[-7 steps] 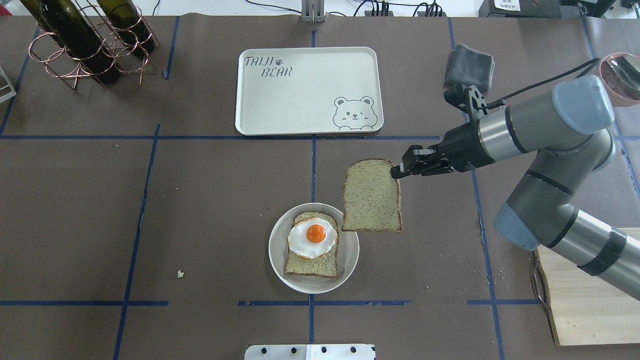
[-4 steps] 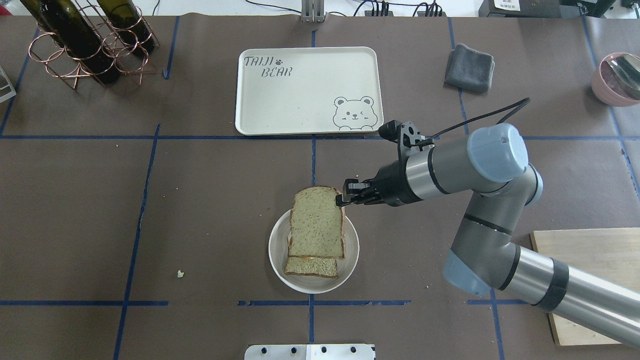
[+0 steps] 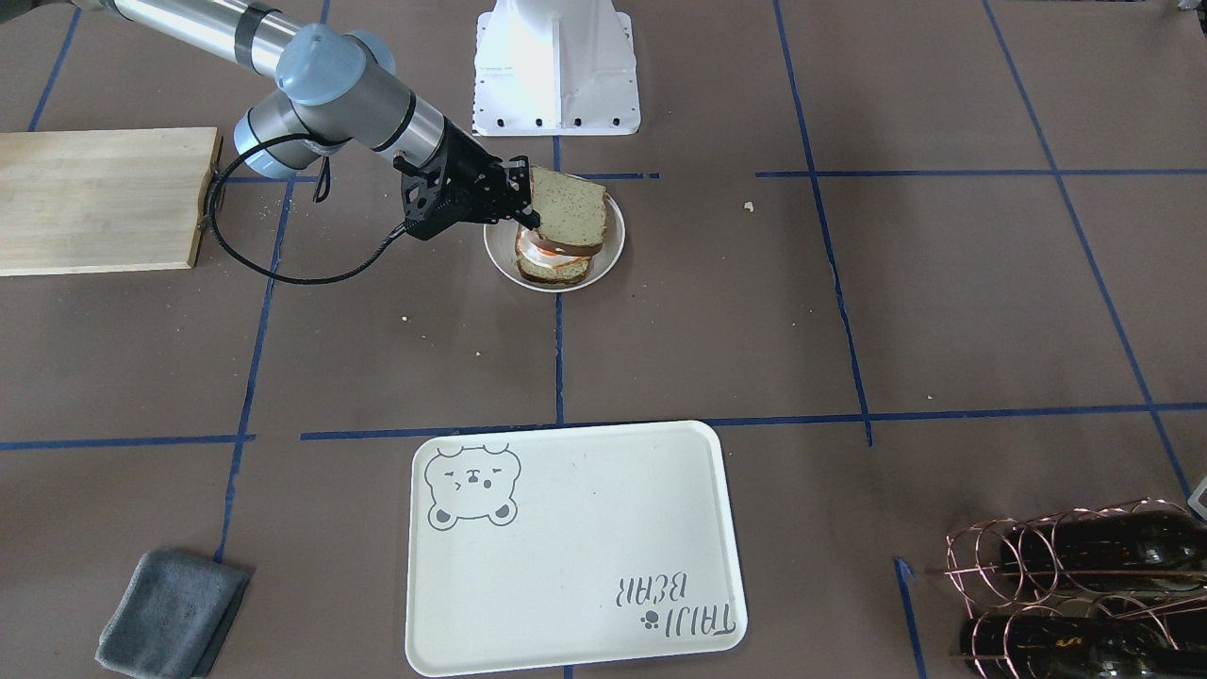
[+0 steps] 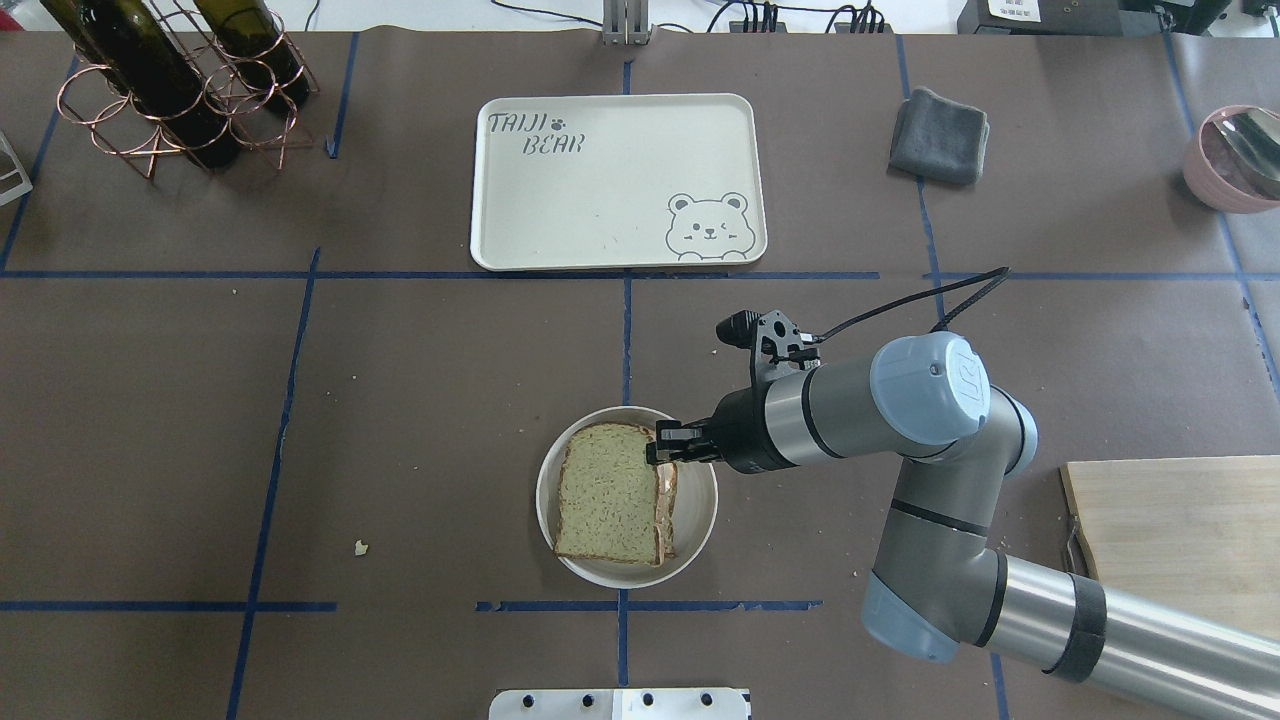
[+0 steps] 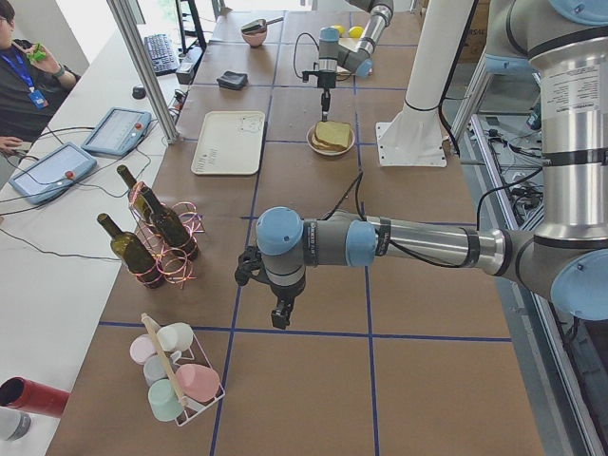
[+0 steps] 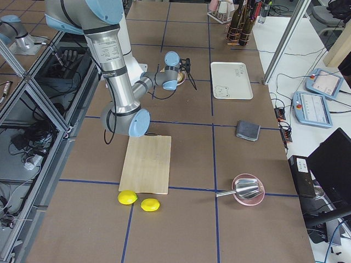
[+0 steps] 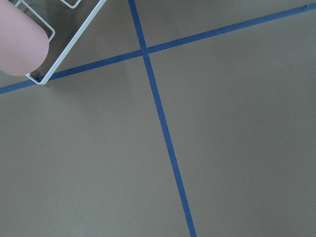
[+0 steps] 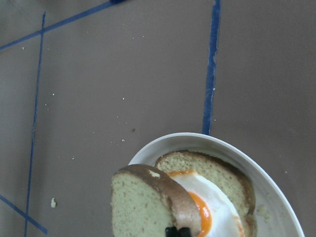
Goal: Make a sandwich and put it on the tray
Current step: 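Lower the bread onto the egg toast and open the right gripper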
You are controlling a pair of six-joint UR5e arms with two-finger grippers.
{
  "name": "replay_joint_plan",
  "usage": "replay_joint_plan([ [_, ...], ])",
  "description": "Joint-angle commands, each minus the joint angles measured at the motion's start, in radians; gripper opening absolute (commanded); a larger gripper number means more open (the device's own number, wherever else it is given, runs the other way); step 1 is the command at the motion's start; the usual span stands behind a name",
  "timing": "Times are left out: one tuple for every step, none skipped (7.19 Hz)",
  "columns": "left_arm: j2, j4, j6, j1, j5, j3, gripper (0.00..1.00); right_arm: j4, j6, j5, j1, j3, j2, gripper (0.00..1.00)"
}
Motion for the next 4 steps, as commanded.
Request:
replay_joint_plan([
  [0.0, 0.0, 0.0, 0.001, -0.026, 0.006, 1.0, 0.0, -0.007, 0.006, 0.007, -0.003, -0.014, 0.0],
  [0.001, 0.002, 0.0, 0.003, -0.026, 0.006, 1.0, 0.0, -0.008, 0.006, 0.009, -0.001, -0.022, 0.0],
  [0.001, 0.0, 0.0, 0.003, -0.026, 0.006, 1.0, 0.0, -0.01, 0.003, 0.014, 0.0, -0.027, 0.0],
  [0.001, 0.0, 0.0, 0.003, -0.026, 0.004, 1.0, 0.0, -0.011, 0.01, 0.024, -0.001, -0.03, 0.21],
])
